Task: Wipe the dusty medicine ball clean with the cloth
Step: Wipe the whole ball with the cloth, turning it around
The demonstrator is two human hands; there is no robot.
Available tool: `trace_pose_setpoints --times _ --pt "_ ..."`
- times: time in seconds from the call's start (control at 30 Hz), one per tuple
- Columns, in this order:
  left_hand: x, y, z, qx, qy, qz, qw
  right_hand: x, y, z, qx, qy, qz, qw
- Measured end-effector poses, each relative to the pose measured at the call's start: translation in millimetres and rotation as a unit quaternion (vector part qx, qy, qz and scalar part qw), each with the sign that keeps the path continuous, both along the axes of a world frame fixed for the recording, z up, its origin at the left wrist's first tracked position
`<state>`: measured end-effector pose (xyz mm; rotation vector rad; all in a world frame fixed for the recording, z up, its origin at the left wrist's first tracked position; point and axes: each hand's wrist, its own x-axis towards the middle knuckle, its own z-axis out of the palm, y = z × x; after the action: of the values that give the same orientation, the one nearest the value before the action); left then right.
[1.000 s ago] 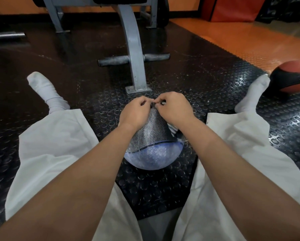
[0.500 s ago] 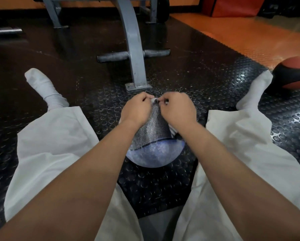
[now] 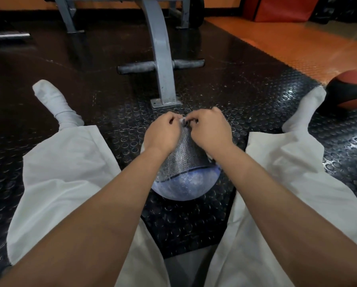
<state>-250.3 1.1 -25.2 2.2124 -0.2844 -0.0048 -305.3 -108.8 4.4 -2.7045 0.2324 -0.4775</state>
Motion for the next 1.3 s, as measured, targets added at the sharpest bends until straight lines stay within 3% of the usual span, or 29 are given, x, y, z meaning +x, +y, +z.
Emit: trace_pose_setpoints --times 0.13,0.37,0.6,0.73,0.9,1.07,1.2,1.3 --pt "-3.7 -1.2 -1.6 0.016 -0.029 0.026 0.999 27.8 -4.8 10.0 0.047 0.057 -0.013 0.997" --pt "9.3 -4.3 -0.3 0.013 0.008 0.031 0.999 -21.8 -3.4 -6.7 0.029 -0.033 0.0 0.999" --pt "-1.8 -3.6 -4.1 0.019 -0.032 0.036 0.999 24.7 -15.7 5.0 0.042 0.037 0.023 0.998" --pt "4.7 -0.5 -1.3 0.019 -0.014 0.049 0.999 32.5 -10.1 3.1 0.039 0.033 0.038 0.998" --pt "12.9 -5.4 1.3 0.028 0.008 0.041 0.999 -2.0 -11.9 -1.2 0.005 -0.023 0.042 0.999" --pt "-2.7 -12.8 0.8 0.048 -0.042 0.026 0.998 2.0 -14.2 11.2 -0.077 0.01 0.049 0.996" --pt "-10.7 -12.5 2.0 0.058 -0.074 0.032 0.995 29.1 -9.7 13.1 -0.023 0.043 0.045 0.998" --pt "-5.7 -10.5 2.4 0.055 -0.048 0.041 0.996 27.4 -7.4 9.2 0.006 0.033 0.027 0.999"
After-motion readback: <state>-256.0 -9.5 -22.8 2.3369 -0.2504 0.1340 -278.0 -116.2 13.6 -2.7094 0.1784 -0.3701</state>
